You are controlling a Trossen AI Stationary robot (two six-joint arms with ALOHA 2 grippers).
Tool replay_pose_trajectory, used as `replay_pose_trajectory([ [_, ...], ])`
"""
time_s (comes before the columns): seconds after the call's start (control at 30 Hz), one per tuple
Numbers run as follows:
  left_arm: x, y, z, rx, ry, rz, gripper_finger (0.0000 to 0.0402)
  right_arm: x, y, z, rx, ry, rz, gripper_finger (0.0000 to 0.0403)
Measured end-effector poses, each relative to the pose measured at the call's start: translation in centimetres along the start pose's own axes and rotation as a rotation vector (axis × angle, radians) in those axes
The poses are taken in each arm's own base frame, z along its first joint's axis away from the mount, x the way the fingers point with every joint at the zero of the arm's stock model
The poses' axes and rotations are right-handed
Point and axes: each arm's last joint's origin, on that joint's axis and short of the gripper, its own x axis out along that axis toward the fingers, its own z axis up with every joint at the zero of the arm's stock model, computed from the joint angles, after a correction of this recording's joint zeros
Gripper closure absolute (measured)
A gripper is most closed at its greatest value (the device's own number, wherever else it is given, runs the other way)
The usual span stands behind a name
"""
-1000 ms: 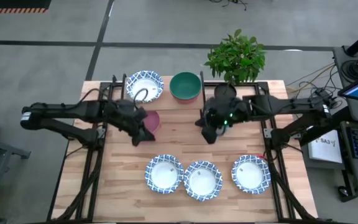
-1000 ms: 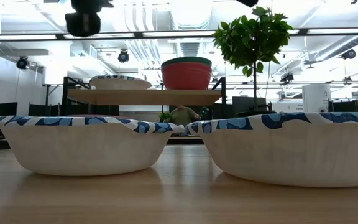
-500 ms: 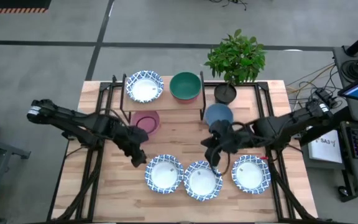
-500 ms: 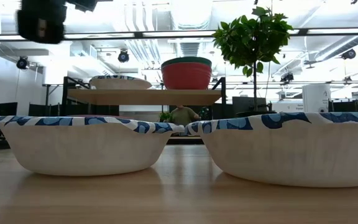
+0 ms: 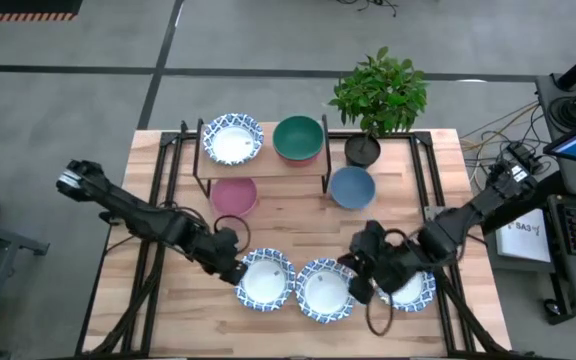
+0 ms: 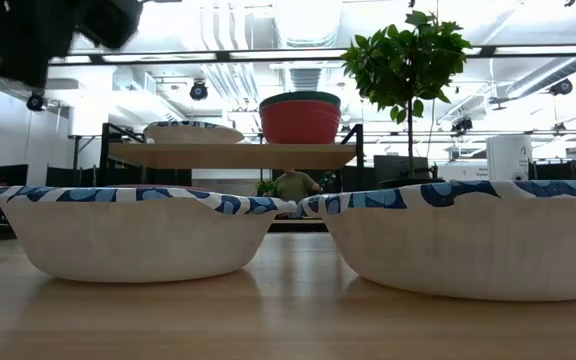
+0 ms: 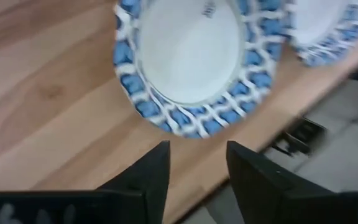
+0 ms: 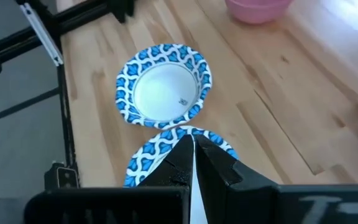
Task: Place and stack bowls onto a shelf
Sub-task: Stack the white pattern paper bowl on top of the white pattern paper bowl on the shelf
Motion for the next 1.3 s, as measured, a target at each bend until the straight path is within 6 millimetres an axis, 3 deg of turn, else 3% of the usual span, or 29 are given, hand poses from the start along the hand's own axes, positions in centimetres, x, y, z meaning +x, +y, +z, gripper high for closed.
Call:
replay_pose_trajectory([
  [0.2,3.9,-0.1,0.5,-0.006,-0.037,0.140,0.0219,-1.3,1.4,-1.9,-0.048,-0.064,-0.010,0.0394],
  [0.4,6.8,0.2,0.9,0.005,-0.056,0.239,0.0212,-1.6,1.7,-2.7,-0.084,-0.079,-0.011,0.0394],
  [0.83,10.3,0.6,1.3,0.002,-0.058,0.324,0.0221,-2.0,2.6,-4.0,-0.110,-0.080,0.006,0.0394],
  [0.97,10.5,0.6,1.3,-0.032,-0.063,0.328,0.0255,-2.3,2.8,-4.3,-0.113,-0.083,0.014,0.0394],
  [1.23,10.4,0.4,1.2,-0.039,-0.059,0.311,0.0383,-2.3,2.8,-4.3,-0.099,-0.121,-0.005,0.0394],
  [1.3,10.4,0.5,1.2,-0.031,-0.058,0.317,0.0393,-2.3,2.9,-4.2,-0.090,-0.125,-0.002,0.0394],
])
